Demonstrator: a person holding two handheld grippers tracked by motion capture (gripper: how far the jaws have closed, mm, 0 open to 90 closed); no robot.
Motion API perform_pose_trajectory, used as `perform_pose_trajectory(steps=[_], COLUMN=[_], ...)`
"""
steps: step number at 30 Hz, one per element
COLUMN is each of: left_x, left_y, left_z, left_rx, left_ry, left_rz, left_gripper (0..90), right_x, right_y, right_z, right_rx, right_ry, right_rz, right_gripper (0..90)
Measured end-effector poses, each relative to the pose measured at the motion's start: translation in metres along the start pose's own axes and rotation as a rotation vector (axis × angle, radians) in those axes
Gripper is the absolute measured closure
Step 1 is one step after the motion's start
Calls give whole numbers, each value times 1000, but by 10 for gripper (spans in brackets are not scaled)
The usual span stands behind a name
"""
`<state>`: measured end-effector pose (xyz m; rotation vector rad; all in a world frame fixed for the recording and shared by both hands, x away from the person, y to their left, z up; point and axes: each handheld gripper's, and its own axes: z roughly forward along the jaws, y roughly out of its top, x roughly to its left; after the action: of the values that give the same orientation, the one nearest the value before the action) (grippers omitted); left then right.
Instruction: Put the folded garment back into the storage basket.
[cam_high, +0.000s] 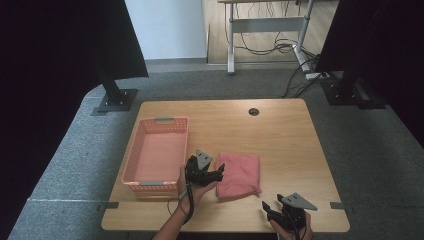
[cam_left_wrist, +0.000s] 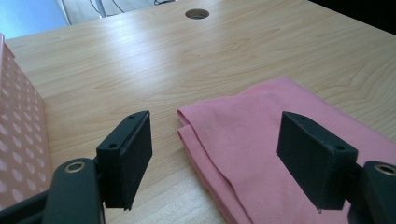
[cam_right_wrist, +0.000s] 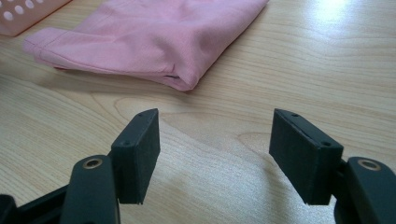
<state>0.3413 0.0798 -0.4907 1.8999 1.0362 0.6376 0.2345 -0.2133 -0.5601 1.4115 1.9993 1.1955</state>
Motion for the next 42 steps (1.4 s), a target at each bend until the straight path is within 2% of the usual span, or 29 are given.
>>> perform_pose_trajectory(steps=[20,42], left_x=[2,6], left_y=[0,-3], left_z=[10,24], left_rx=[16,47], left_ry=[9,8], left_rz=[12,-4], left_gripper=[261,258], right_x=[-1,-1], right_y=[0,-1], right_z=[1,1], right_rx=[4,10], right_ry=[-3,0], right_rz=[-2,-1], right_gripper=[335,335])
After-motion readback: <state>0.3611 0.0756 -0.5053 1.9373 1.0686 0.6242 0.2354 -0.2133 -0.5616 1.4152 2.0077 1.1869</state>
